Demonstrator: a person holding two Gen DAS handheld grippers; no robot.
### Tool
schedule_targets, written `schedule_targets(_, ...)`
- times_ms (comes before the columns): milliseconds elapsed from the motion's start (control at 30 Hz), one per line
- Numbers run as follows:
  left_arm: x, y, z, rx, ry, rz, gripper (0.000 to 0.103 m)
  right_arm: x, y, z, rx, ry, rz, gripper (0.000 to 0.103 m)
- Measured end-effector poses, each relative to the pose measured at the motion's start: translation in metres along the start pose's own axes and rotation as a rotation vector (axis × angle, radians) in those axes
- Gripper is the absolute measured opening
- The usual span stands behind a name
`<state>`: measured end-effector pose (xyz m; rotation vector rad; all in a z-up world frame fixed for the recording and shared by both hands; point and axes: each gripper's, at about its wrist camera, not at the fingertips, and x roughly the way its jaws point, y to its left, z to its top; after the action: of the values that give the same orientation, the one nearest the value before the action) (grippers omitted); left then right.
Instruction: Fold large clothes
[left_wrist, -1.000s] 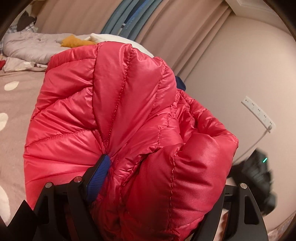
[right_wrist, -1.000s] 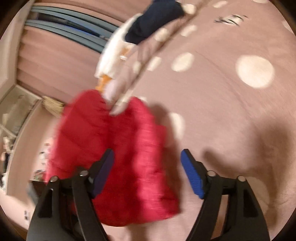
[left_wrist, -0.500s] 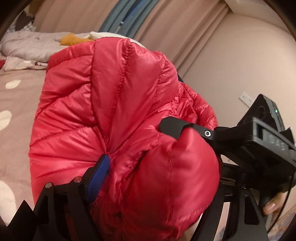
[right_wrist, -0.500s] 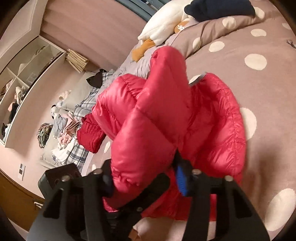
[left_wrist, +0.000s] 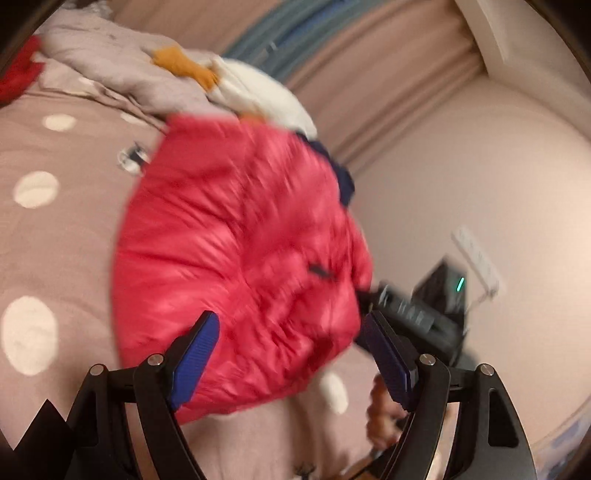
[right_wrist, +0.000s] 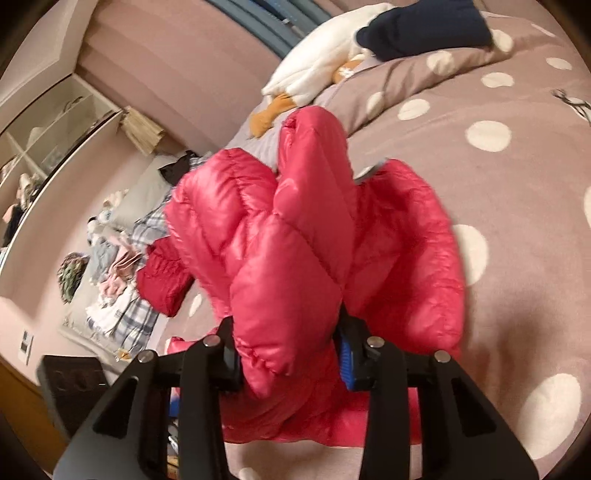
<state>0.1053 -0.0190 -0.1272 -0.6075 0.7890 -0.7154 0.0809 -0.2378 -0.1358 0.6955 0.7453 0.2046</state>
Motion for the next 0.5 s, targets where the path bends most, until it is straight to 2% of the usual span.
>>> schedule_targets(33,-0.008,0.004,0.005,-0.014,-0.057,0.025,0.079,-0.001,-0.004,-0.002,0.013,-0.001,0.0,0.038)
schedule_targets(133,-0.014,0.016,0.016,-0.072,-0.128,0.118,0.079,-0.003,-0.011,-0.006,0.028,-0.001,-0.027,0.038)
schedule_targets(300,-0.009,0.036,0.027,-0.137,-0.193,0.283,0.079,-0.009,-0.025,-0.013,-0.006,-0.03,-0.187,0.037)
schedule_targets(433,0.001,0.043,0.036,-0.15,-0.239,0.397,0.079,-0.011,-0.047,-0.022,0.011,-0.009,-0.263,0.034)
schedule_targets(467,0.002,0.043,0.036,-0.142,-0.246,0.414,0.079,-0.012,-0.052,-0.023,0.012,-0.007,-0.297,0.035)
schedule_targets(500,0.009,0.042,0.041,-0.125,-0.257,0.433,0.079,-0.013,-0.057,-0.026,0.007,-0.002,-0.374,0.038)
